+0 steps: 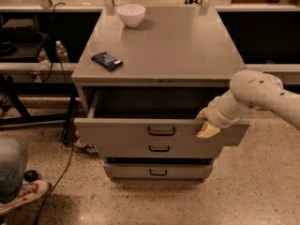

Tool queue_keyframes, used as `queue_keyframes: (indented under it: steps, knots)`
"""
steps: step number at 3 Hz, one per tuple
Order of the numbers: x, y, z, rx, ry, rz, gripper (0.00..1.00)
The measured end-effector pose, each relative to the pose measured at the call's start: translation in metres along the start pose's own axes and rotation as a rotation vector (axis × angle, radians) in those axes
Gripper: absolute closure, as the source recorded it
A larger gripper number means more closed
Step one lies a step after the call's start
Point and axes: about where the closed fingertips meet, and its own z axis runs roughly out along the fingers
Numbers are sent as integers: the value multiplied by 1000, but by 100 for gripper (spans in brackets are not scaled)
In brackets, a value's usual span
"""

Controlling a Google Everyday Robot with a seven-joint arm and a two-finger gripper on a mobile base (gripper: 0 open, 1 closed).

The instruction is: Open top drawer

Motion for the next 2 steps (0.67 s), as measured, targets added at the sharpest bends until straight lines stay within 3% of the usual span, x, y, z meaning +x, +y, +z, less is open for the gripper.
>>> queue_keyframes:
  steps: [1,2]
  knots:
    - [2,24,-7,32,9,8,100]
    - [2,24,-7,32,9,8,100]
